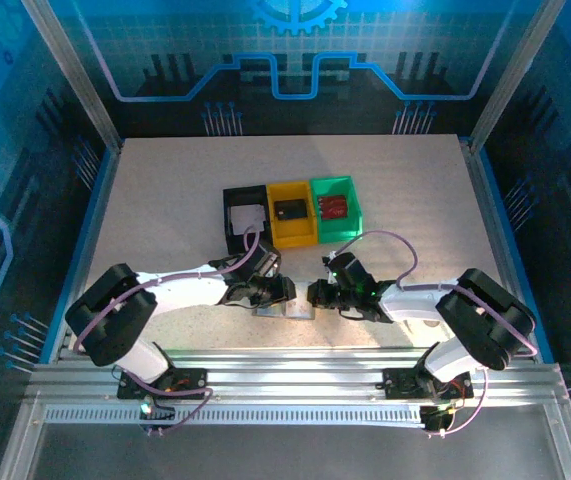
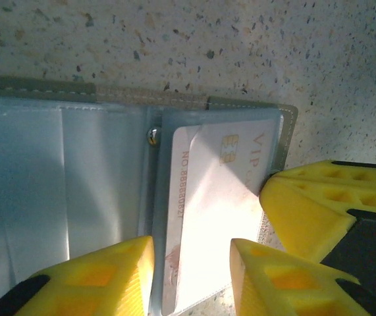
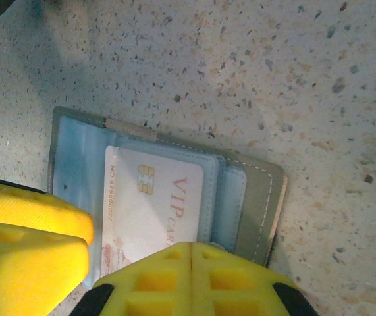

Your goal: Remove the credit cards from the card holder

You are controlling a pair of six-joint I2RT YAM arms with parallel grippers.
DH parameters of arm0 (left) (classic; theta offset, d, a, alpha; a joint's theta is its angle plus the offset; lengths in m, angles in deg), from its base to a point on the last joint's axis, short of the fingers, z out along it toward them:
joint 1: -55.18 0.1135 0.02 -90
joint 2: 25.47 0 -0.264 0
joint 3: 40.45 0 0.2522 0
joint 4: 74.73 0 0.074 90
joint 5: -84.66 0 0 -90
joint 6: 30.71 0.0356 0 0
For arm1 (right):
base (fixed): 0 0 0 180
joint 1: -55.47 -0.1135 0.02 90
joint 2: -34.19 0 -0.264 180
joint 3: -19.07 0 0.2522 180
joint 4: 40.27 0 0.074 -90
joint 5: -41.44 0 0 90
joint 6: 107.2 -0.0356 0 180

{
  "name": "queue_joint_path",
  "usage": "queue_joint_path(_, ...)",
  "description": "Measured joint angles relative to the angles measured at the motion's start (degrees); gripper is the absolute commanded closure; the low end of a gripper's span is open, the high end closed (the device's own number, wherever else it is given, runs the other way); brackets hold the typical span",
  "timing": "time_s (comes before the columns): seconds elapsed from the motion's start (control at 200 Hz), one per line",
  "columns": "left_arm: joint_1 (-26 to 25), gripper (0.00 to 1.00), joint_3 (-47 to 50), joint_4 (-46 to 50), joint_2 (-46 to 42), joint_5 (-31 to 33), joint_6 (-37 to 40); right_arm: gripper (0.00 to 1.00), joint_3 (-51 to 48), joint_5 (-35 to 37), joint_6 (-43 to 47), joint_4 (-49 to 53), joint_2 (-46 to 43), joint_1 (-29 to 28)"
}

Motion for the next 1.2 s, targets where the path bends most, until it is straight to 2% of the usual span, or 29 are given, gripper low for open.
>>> queue_joint_path(0.475, 0.0, 0.78, 0.0, -0.74, 0.46, 0.02, 0.0, 1.0, -0.2, -0.81, -0.42, -1.49, 0.57, 0.0)
queue_joint_path(0.755, 0.0, 0.81, 0.0, -1.11, 0.46, 0.22, 0.02, 1.0, -0.52, -0.81, -0.44, -2.1, 0.57, 0.0)
queue_joint_path(0.995, 0.0, 0.72, 0.0, -0.11, 0.46, 1.77, 0.57, 1.0, -0.57, -0.81, -0.44, -2.16, 0.57, 0.0)
queue_joint_path(1.201, 0.0, 0.72, 0.0, 0.72, 0.46, 2.8, 0.66, 1.0, -0.57, -0.87, -0.46, -2.43, 0.72, 0.0)
